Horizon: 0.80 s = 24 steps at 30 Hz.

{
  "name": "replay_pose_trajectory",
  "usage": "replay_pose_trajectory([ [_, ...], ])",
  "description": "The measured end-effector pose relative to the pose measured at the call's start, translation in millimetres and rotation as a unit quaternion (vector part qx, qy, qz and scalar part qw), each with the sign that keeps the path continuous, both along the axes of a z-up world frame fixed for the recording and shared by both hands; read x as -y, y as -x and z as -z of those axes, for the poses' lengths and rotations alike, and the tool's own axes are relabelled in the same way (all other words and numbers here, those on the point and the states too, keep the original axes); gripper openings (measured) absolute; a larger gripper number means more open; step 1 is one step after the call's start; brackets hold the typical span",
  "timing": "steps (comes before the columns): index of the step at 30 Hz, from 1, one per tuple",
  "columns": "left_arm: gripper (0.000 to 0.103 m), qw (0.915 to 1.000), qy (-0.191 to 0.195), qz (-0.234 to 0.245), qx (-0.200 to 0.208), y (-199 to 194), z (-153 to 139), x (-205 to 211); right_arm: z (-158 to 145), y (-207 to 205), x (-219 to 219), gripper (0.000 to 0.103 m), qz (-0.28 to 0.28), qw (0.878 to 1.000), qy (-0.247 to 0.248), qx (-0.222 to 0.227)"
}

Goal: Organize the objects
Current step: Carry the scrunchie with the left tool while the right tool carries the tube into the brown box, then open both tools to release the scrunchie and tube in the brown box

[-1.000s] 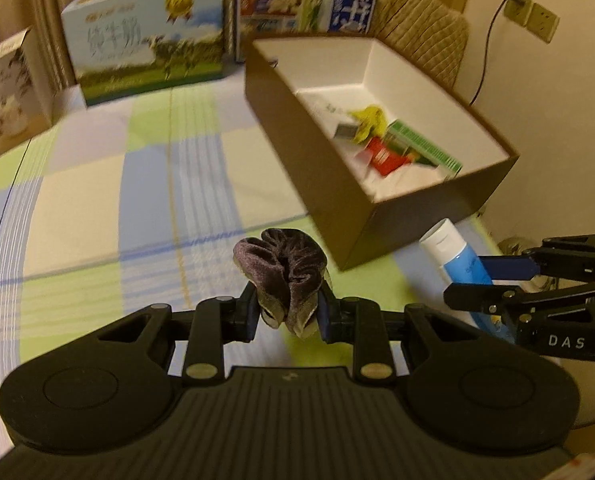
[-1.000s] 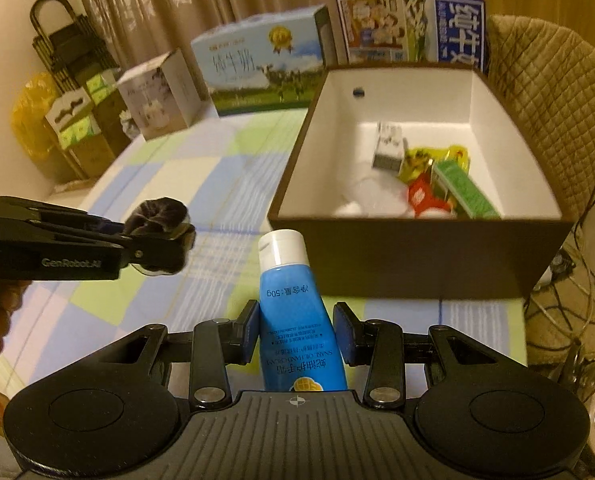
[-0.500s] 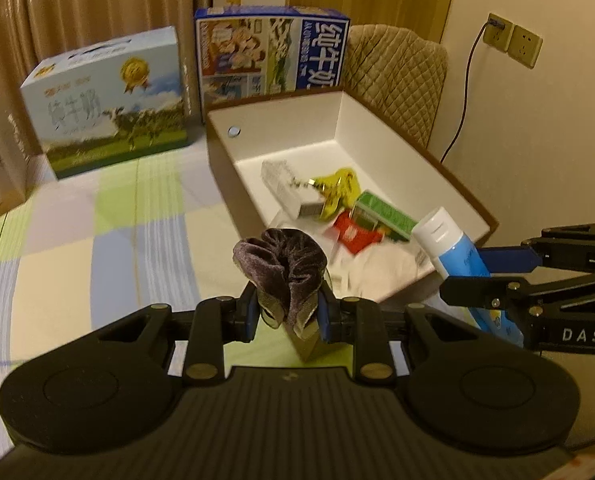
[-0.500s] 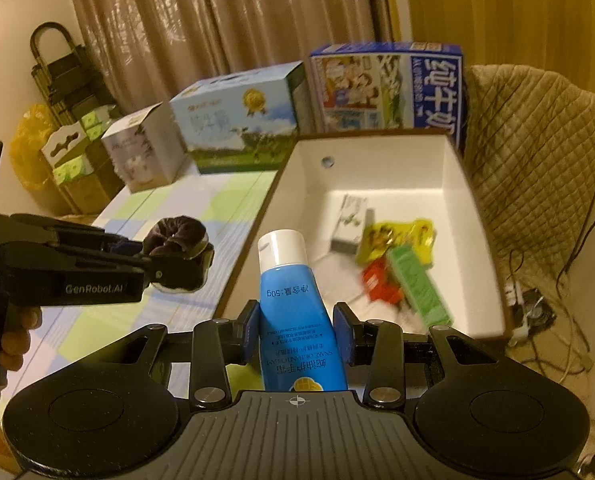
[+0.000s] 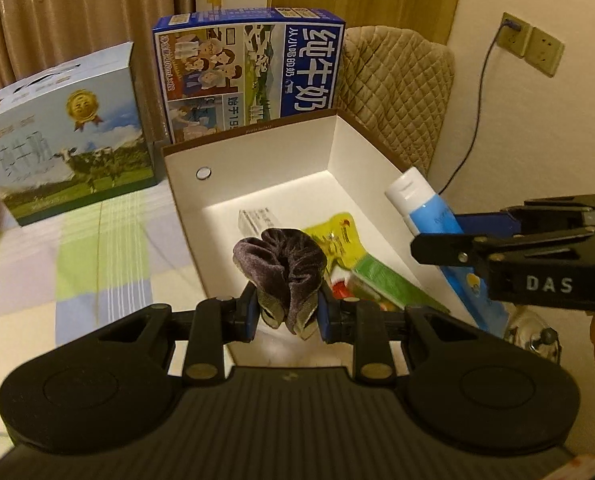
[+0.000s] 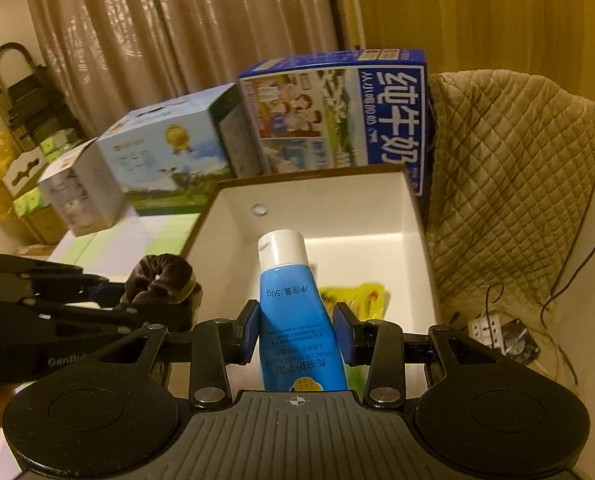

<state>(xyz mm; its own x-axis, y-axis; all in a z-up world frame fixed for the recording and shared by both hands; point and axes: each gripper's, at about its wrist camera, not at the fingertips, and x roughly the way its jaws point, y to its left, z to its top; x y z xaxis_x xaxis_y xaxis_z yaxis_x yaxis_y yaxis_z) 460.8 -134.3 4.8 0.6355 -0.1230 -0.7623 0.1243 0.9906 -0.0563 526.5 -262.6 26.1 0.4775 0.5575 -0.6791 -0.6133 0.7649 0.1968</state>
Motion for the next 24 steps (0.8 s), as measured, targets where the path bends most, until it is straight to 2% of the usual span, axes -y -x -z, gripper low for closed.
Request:
replay_pose_trajectory([
  [11, 0.023, 0.999, -0.03, -0.022, -0.025, -78, 28, 1, 35, -75, -26, 0.037, 0.03, 0.999, 0.028, -0.017],
  [15, 0.023, 0.9982, -0.037, -0.032, -0.033, -94, 39, -4, 44, -90, -34, 0.037, 0.039, 0.998, 0.038, -0.01],
  [18, 0.024, 0.9975, -0.042, -0.04, -0.041, -105, 46, -9, 44, -99, -36, 0.038, 0.049, 0.998, 0.026, 0.0],
  [22, 0.024, 0.9968, -0.046, -0.047, -0.045, -114, 51, -12, 38, -105, -36, 0.052, 0.052, 0.998, 0.015, 0.017],
  [24, 0.024, 0.9966, -0.047, -0.048, -0.046, -117, 53, -14, 35, -104, -36, 0.055, 0.052, 0.998, 0.016, 0.02],
])
